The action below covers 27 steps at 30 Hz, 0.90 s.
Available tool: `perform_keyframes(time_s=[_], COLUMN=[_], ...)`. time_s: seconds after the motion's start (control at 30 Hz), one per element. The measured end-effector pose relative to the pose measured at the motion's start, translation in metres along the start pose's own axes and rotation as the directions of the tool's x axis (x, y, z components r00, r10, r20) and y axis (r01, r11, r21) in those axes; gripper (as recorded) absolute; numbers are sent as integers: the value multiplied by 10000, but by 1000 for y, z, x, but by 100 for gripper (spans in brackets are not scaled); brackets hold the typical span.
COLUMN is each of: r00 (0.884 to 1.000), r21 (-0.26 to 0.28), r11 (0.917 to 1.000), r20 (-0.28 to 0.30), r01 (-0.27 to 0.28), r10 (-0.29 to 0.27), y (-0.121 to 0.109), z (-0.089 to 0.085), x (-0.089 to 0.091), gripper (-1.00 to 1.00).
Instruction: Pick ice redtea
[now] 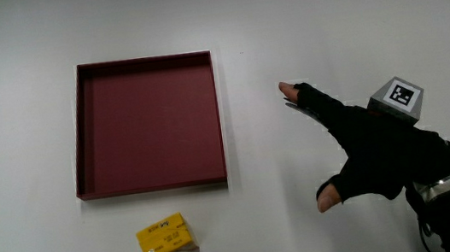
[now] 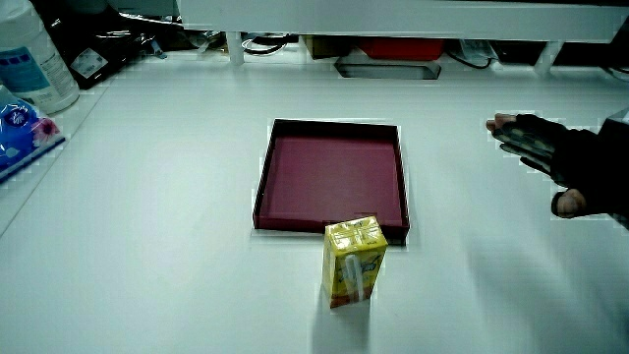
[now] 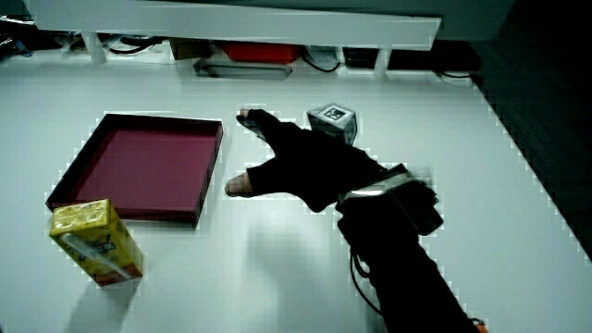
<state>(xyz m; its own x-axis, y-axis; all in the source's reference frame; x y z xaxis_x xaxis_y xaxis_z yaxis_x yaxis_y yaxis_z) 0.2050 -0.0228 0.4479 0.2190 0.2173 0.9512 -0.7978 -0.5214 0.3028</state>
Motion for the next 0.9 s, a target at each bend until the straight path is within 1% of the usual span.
perform_keyframes(time_s=[0.07, 0.17, 0.2, 0.27, 0.3, 0.33, 0.37, 0.4, 0.43, 0.47, 0.5, 0.53, 0.57, 0.63, 0.67, 0.7, 0.73, 0.77, 0.83, 0.87, 0.9], r00=[10000, 9988, 9975, 9973, 9982, 9986, 9985, 9987, 9970, 9956, 9949, 9950, 9939, 9937, 9954, 9948, 9956, 9949, 9935, 9954, 9962], r21=[-101, -292, -374, -609, -660, -736, -745, -779, -818, -999, -1116, -1155, -1338, -1535, -1561, -1712, -1776, -1836, -2098, -2116, -2223], r11=[9999, 9984, 9971, 9964, 9968, 9960, 9957, 9959, 9940, 9918, 9903, 9899, 9865, 9844, 9840, 9821, 9815, 9794, 9753, 9745, 9732], r20=[-49, -100, -221, -394, -368, -118, -15, -183, -214, -415, -487, -474, -447, -591, -301, -496, -461, -387, -739, -444, -488], r01=[57, 475, 664, 587, 443, 509, 541, 461, 719, 798, 824, 825, 939, 857, 856, 788, 719, 847, 693, 739, 596], r10=[-57, -478, -673, -611, -467, -519, -544, -477, -739, -843, -883, -884, -1007, -957, -914, -885, -813, -933, -865, -851, -721], y=[2, 8, 11, 17, 20, 22, 24, 27, 28, 31, 34, 37, 40, 47, 51, 54, 57, 60, 66, 70, 73], z=[-2, -8, -12, -19, -23, -25, -27, -30, -33, -37, -40, -43, -47, -56, -58, -63, -66, -70, -78, -81, -85], x=[1, 4, 3, 5, 4, 5, 6, 5, 5, 5, 5, 8, 10, 9, 15, 14, 16, 17, 17, 20, 22], gripper=[0, 0, 0, 0, 0, 0, 0, 0, 0, 0, 0, 0, 0, 0, 0, 0, 0, 0, 0, 0, 0])
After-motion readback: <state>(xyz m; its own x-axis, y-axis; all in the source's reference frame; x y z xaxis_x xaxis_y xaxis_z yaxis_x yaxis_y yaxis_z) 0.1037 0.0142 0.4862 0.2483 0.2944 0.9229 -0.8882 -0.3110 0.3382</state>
